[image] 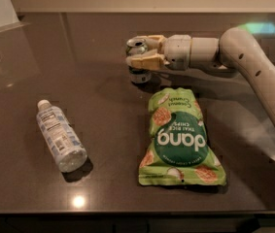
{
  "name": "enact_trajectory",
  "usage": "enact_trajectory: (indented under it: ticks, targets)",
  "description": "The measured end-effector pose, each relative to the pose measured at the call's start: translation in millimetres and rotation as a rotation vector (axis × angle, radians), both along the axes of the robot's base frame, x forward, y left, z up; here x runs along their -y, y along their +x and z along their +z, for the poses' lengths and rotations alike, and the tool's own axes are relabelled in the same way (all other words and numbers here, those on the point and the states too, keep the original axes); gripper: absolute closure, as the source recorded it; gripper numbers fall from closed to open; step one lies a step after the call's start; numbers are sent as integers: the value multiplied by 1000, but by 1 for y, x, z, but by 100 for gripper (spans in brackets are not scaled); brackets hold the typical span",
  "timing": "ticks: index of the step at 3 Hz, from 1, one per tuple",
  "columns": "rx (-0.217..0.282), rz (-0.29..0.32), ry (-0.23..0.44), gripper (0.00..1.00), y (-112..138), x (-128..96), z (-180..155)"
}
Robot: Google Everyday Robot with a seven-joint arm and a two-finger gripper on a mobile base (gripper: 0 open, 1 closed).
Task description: Place 7up can upright
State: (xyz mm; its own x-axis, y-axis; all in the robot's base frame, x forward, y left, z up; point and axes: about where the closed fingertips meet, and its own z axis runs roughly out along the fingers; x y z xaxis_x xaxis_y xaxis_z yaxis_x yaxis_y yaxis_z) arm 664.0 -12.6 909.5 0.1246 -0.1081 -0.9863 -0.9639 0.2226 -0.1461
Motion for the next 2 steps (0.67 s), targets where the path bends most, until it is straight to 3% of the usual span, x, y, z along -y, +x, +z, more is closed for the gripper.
enact_trajectory:
  ticks: [1,2]
  targets:
    - [0,5,0,0,-1,-3,0]
    - [0,5,0,0,-1,-3,0]
